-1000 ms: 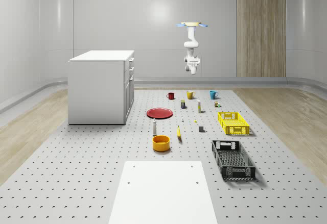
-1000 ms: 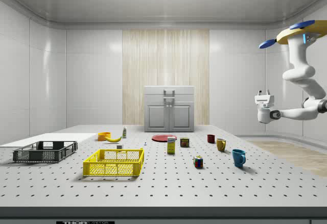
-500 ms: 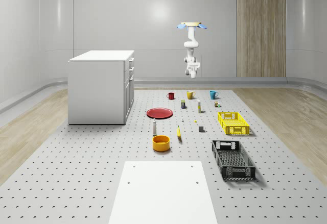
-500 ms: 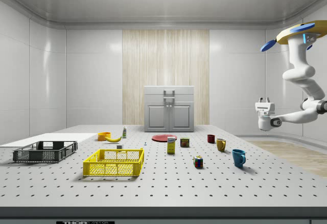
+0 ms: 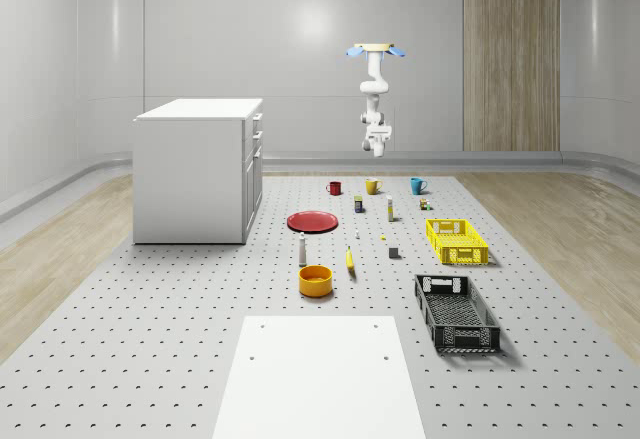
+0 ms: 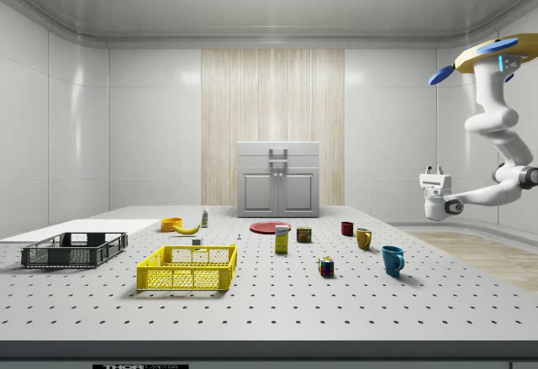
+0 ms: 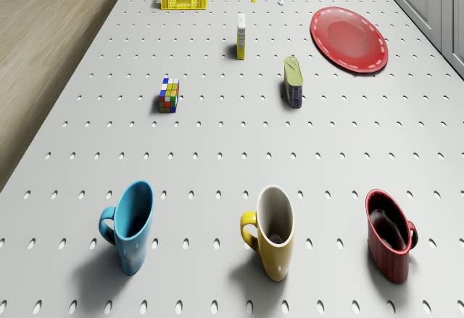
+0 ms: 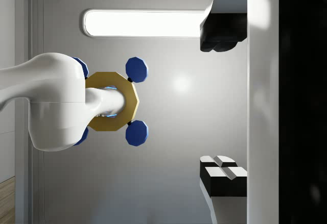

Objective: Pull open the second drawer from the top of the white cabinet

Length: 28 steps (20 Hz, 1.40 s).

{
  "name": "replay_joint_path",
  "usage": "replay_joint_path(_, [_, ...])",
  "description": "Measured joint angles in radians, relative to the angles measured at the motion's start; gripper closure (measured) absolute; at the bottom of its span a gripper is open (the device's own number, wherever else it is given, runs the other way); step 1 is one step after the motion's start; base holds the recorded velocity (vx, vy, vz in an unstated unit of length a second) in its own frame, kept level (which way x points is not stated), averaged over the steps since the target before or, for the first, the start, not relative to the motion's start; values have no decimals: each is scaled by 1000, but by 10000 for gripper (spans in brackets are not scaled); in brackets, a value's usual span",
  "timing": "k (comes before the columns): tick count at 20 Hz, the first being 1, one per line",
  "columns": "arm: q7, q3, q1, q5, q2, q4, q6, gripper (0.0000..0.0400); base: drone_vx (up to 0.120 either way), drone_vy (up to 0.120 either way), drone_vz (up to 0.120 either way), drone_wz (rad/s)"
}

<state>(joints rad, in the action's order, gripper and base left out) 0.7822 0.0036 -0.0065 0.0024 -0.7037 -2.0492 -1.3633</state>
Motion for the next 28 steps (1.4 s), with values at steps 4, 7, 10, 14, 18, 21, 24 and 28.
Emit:
replay_joint_path(4, [0, 0, -1, 0, 1, 6, 1, 100, 0, 0, 0, 0])
replay_joint_path(7, [0, 1, -1, 0, 1, 7, 1, 100, 53, -67, 0, 0])
replay_joint_path(10, [-1, 1, -1, 0, 0, 6, -1, 100, 120, -120, 93, 0])
replay_joint_path(14, [-1, 1, -2, 0, -2, 5, -4, 100, 120, -120, 120, 0])
replay_joint_path(18, [-1, 2, -2, -1, -4, 3, -7, 100, 120, -120, 120, 0])
replay_joint_path(21, [-1, 3, -3, -2, -6, 2, -9, 100, 120, -120, 120, 0])
replay_joint_path(24, [4, 9, -2, -1, -7, 0, -11, 100, 120, -120, 120, 0])
replay_joint_path(28, [9, 16, -3, -4, -9, -2, -14, 100, 120, -120, 30, 0])
